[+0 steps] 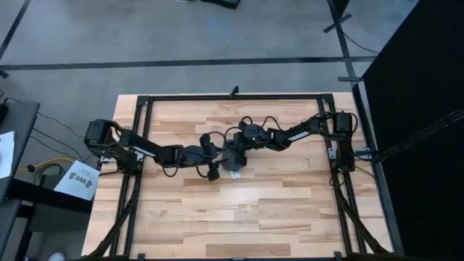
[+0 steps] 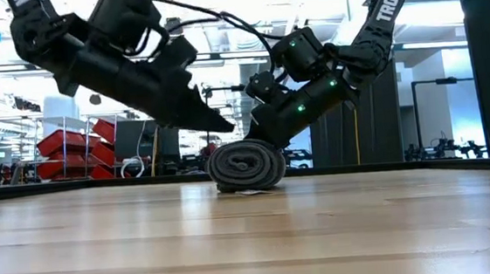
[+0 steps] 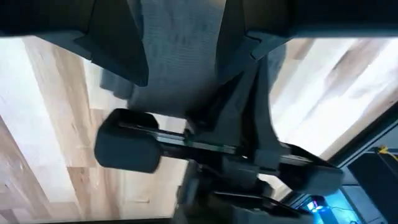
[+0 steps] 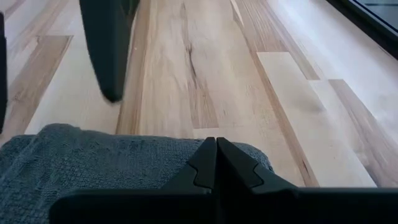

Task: Roll towel
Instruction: Roll the gray towel, then return to Home Position

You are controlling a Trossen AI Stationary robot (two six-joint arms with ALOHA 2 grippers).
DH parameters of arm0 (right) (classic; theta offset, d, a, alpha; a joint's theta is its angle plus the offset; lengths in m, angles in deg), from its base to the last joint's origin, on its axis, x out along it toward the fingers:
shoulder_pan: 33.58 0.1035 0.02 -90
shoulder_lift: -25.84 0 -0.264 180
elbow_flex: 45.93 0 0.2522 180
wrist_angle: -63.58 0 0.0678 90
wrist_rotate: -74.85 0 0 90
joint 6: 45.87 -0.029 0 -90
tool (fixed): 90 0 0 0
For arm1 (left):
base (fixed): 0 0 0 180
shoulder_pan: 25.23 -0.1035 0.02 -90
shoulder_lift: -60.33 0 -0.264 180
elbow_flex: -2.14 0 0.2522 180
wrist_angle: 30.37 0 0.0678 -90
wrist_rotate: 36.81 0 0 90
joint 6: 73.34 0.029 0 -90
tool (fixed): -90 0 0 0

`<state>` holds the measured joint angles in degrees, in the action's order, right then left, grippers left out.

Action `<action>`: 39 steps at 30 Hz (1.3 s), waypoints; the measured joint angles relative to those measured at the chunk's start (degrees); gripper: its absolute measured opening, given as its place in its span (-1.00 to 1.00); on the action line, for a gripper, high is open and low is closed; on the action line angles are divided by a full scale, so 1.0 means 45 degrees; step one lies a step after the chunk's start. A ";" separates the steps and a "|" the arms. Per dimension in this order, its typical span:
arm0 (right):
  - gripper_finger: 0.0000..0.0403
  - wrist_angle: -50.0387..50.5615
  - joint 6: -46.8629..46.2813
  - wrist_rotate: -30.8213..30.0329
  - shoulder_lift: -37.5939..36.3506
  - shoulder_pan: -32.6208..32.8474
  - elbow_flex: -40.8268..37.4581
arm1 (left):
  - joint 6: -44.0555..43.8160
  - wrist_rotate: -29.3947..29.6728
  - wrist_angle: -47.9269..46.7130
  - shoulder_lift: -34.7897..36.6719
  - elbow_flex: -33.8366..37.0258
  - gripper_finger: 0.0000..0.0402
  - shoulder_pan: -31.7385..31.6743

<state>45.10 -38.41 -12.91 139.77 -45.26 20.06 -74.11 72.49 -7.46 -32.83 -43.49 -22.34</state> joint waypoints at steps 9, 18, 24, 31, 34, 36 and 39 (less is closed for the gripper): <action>-1.00 -0.0001 0.0021 0.0029 0.0005 0.0010 -0.0015 | -0.0452 0.0254 0.0888 -0.1799 -0.0041 -0.14 0.0645; -1.00 0.1261 0.0860 -0.0192 -0.1851 0.0410 -0.0083 | -0.0252 0.0981 0.0548 -0.1234 -0.0032 -0.14 0.1282; -1.00 0.4342 0.1983 -0.1071 -0.5685 0.1063 -0.0053 | 0.0409 0.1107 0.0482 0.0051 -0.0027 -0.14 0.1282; -1.00 0.6669 0.1641 -0.2111 -0.9342 0.2470 -0.0771 | 0.0283 0.1924 -0.1926 0.3164 -0.0032 -0.14 0.1901; -1.00 0.6447 0.0983 -0.2720 -1.0569 0.3197 -0.1976 | 0.0211 0.3421 -0.3438 0.4656 -0.0032 -0.14 0.2754; -1.00 0.6276 0.0485 -0.3322 -1.1476 0.3661 -0.2794 | 0.0319 0.4726 -0.3776 0.5512 0.0064 -0.14 0.3378; -1.00 0.5830 0.0254 -0.3707 -1.2840 0.4217 -0.4115 | 0.0849 0.5420 -0.3267 0.6871 0.0782 -0.14 0.3902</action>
<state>71.33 -37.27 -29.59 81.99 -26.28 1.55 -70.29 96.87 -22.16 -1.91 -39.97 -4.78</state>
